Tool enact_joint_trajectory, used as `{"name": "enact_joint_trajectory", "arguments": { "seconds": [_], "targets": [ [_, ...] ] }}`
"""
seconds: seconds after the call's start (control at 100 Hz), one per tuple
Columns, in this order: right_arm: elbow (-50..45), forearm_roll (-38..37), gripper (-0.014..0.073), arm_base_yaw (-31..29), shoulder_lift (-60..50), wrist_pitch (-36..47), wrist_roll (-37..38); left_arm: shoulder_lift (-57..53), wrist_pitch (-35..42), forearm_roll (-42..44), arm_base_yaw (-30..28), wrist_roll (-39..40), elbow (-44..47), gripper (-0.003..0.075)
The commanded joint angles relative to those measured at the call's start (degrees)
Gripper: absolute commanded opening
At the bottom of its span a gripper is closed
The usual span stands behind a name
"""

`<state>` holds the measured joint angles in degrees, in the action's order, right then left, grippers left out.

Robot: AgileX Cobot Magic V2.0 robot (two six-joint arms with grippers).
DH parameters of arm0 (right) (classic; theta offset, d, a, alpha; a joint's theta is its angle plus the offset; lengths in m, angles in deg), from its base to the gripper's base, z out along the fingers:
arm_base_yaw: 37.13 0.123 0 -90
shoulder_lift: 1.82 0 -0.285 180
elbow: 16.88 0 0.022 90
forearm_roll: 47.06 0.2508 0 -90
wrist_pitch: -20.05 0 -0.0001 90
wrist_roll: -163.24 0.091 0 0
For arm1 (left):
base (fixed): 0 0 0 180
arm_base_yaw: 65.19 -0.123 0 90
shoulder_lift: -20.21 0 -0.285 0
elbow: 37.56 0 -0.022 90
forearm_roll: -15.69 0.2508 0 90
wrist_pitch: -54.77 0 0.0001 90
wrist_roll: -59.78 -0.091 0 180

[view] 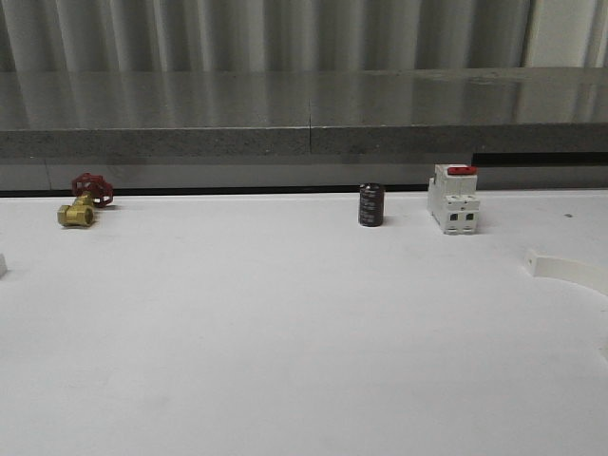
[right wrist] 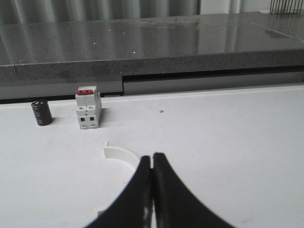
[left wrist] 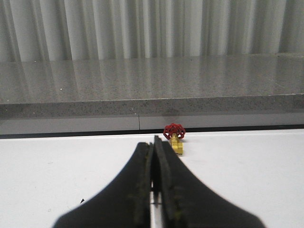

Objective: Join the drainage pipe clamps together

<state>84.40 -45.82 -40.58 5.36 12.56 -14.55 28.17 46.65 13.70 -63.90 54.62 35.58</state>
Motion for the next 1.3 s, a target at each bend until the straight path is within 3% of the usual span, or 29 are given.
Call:
{"name": "enact_joint_trajectory", "arguments": {
  "seconds": [0.0, 0.22, 0.29, 0.36, 0.48, 0.55, 0.71, 0.86, 1.06, 1.29],
  "targets": [
    [0.9, 0.0, -0.0065, -0.5, -1.1, 4.2, -0.6, 3.0, -1.4, -0.3, -0.2, -0.1, -6.6, -0.0021],
    [0.9, 0.0, -0.0065, -0.5, -1.1, 4.2, -0.6, 15.1, -14.5, 2.0, -0.2, -0.1, -18.7, -0.0018],
    [0.9, 0.0, -0.0065, -0.5, -1.1, 4.2, -0.6, 19.9, -17.6, 3.0, -0.2, -0.1, -22.3, 0.0024],
    [0.9, 0.0, -0.0065, -0.5, -1.1, 4.2, -0.6, 24.8, -19.8, 2.9, -0.2, -0.1, -25.3, 0.014],
    [0.9, 0.0, -0.0065, -0.5, -1.1, 4.2, -0.6, 32.9, -20.9, 2.5, -0.2, -0.1, -29.4, 0.0403],
    [0.9, 0.0, -0.0065, -0.5, -1.1, 4.2, -0.6, 37.6, -20.8, 2.5, -0.2, -0.1, -31.5, 0.0472],
    [0.9, 0.0, -0.0065, -0.5, -1.1, 4.2, -0.6, 48.8, -21.8, 2.5, -0.2, -0.1, -37.3, 0.0473],
    [0.9, 0.0, -0.0065, -0.5, -1.1, 4.2, -0.6, 59.9, -29.5, 2.0, -0.6, 0.4, -45.4, 0.0473],
    [0.9, 0.0, -0.0065, -0.5, -1.1, 4.2, -0.6, 73.2, -36.8, 2.0, -6.3, 2.4, -53.8, 0.0473],
    [0.9, 0.0, -0.0065, -0.5, -1.1, 4.2, -0.6, 87.7, -41.1, -5.1, -11.0, 2.4, -59.2, 0.0473]
  ]
}}
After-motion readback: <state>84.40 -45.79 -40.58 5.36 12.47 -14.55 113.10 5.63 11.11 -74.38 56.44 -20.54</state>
